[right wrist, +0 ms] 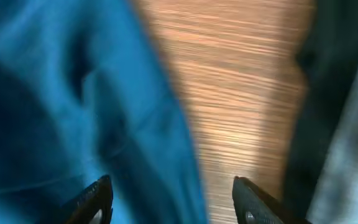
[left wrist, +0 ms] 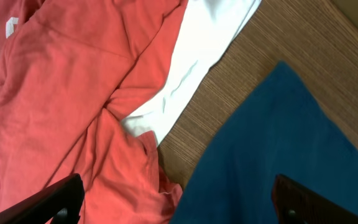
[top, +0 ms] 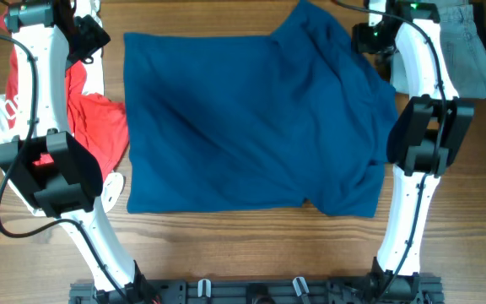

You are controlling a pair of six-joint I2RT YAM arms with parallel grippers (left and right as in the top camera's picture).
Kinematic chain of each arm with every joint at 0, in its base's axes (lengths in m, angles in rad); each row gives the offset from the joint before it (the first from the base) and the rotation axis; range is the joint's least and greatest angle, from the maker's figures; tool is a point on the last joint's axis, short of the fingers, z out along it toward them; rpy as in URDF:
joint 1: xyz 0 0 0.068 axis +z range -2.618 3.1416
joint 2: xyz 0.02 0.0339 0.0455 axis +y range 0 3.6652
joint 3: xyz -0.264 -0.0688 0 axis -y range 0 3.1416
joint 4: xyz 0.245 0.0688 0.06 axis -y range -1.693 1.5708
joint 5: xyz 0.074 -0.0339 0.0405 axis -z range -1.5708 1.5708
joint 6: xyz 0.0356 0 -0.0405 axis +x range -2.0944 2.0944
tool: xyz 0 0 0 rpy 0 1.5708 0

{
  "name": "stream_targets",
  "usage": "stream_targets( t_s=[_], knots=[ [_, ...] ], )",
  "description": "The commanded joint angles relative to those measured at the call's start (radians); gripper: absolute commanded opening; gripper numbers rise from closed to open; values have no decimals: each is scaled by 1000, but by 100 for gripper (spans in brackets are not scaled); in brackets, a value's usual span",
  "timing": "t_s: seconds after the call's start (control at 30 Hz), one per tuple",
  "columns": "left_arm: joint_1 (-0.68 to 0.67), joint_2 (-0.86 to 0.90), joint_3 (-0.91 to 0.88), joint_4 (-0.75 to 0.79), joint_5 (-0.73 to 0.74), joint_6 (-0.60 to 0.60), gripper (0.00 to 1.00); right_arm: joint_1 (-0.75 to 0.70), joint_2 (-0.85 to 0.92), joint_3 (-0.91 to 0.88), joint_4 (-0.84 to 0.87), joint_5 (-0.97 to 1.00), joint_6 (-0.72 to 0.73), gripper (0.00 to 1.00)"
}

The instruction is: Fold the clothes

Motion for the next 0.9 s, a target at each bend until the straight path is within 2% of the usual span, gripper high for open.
stream_targets(
  t_s=[0.0, 0.27, 0.47, 0.57, 0.63, 0.73, 0.87],
  knots=[
    [-2, -3, 1, 3, 8, -10, 97, 36, -21, -3, -6, -80, -98, 61],
    [-2, -3, 1, 3, 8, -10, 97, 36, 4, -35, 9, -83, -119, 48],
    [-2, -3, 1, 3, 8, -10, 98, 36, 27, -37, 49, -101, -114, 19],
    [-2, -3, 1, 3, 8, -10, 97, 36, 27, -37, 71, -113, -114, 11],
    [-2, -3, 1, 3, 8, -10, 97, 36, 28, -37, 70, -113, -114, 11],
    [-2, -3, 1, 3, 8, -10, 98, 36, 30, -37, 49, -128, -126, 26],
    [-2, -3, 1, 2, 8, -10, 97, 36, 46, -37, 49, -148, -125, 35]
  ],
)
